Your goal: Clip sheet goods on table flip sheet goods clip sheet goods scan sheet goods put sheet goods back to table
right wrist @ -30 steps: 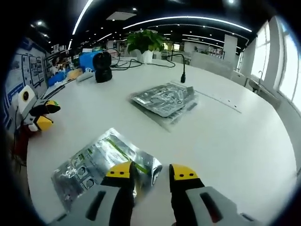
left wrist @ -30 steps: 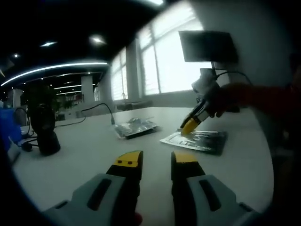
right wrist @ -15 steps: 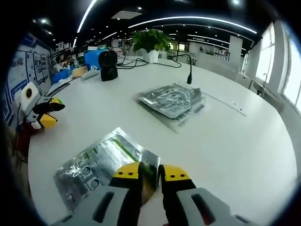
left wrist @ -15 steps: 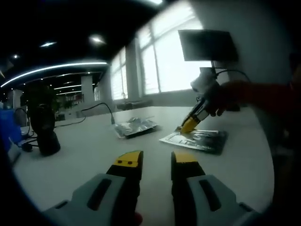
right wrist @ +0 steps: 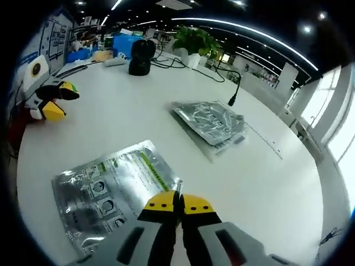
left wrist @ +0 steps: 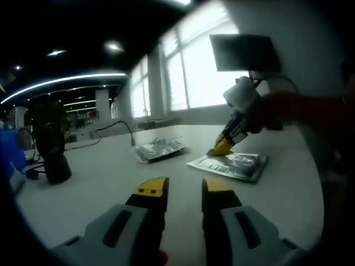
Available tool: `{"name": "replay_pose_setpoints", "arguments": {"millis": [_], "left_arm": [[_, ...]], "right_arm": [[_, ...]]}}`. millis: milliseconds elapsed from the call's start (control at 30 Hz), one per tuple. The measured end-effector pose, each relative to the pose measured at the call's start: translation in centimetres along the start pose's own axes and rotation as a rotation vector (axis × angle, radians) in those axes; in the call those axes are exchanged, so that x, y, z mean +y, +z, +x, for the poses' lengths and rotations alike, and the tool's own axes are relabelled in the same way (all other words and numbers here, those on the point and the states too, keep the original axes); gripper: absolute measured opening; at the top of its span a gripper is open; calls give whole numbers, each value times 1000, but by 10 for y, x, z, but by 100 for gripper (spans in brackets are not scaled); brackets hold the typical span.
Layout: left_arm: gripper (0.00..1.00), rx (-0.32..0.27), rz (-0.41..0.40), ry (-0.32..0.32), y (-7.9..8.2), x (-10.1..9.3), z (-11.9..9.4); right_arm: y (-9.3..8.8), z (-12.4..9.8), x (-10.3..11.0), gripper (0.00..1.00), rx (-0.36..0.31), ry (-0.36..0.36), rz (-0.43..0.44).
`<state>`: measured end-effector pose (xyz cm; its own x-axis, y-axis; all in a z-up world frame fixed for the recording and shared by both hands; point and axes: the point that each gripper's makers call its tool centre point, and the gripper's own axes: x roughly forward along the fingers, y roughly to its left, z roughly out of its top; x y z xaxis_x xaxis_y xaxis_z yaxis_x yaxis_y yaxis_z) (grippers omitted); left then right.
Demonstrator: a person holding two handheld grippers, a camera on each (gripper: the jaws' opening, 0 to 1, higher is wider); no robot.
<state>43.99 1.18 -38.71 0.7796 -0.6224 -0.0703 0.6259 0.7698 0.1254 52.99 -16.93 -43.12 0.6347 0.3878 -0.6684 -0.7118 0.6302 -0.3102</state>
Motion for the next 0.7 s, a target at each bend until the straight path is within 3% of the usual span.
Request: {"name": "replay_pose_setpoints", "arguments": {"millis": [467,700], "left_arm": [[17,-11,-12,-11,2,-1,-1],[17,-9,-4,-14,2,-2,-2]], "right_arm": [[-1,0,0,0,28,-27,-4],[-3,-3,-2,0,16,-24,58]]}}
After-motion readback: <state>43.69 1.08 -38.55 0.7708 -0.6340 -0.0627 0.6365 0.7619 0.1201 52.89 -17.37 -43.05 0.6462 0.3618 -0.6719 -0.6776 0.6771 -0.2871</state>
